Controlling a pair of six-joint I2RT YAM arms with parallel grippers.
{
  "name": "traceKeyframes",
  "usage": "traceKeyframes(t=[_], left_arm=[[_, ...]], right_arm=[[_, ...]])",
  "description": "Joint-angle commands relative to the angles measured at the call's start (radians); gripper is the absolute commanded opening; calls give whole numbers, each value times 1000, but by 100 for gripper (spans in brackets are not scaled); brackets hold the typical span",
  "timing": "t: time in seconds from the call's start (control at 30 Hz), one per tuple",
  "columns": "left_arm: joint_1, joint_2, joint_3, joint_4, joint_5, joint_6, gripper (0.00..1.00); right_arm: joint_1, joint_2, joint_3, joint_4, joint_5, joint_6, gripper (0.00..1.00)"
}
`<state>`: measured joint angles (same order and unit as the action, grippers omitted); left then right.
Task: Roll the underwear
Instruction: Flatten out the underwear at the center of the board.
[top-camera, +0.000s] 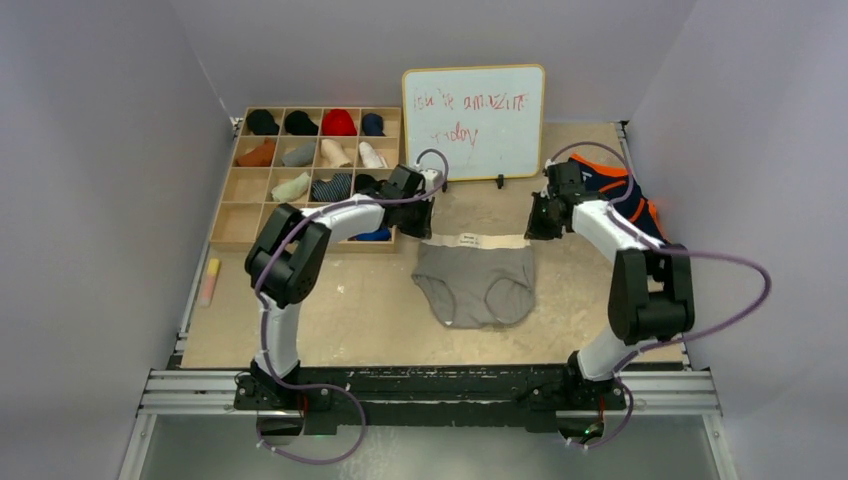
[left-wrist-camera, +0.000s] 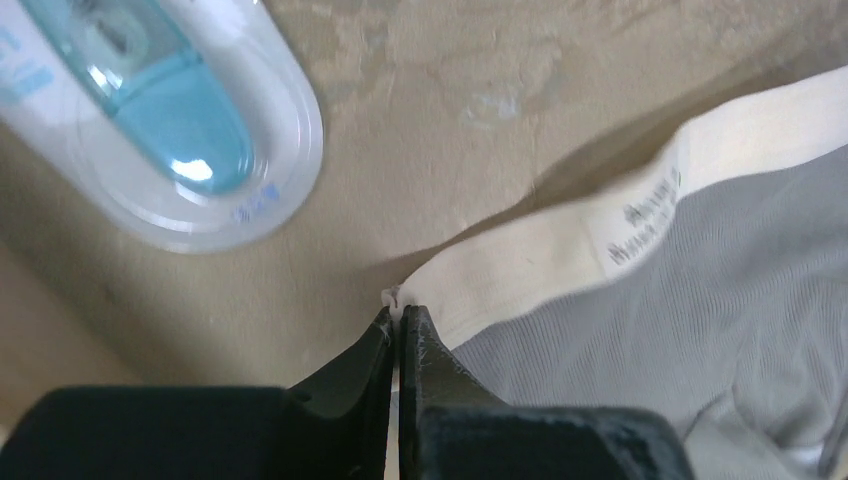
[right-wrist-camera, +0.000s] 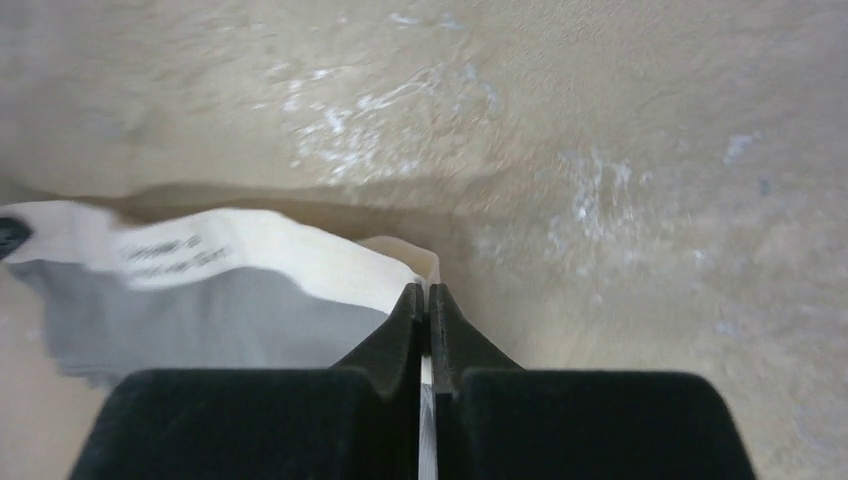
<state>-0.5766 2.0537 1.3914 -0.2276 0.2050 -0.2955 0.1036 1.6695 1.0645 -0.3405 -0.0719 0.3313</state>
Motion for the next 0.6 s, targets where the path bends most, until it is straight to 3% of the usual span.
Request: traceKeyframes(t=[0.0, 0.13, 0.33, 0.47, 0.57], left_arm=[[-4, -249, -79, 25, 9, -24, 0], [-29, -502, -171, -25, 32, -51, 0], [-142, -871, -260, -155, 27, -136, 0], [-222, -1018, -261, -258, 18, -207, 0], [-227, -1053, -270, -270, 57, -241, 0]], right_arm=[[-4, -277, 13, -77, -86, -29, 0], [-4, -582, -46, -85, -286, -33, 0], [-4, -986, -143, -117, -642, 108, 0], [-3, -1160, -118, -241, -655, 164, 0], [-4, -1195, -117, -285, -628, 187, 0]])
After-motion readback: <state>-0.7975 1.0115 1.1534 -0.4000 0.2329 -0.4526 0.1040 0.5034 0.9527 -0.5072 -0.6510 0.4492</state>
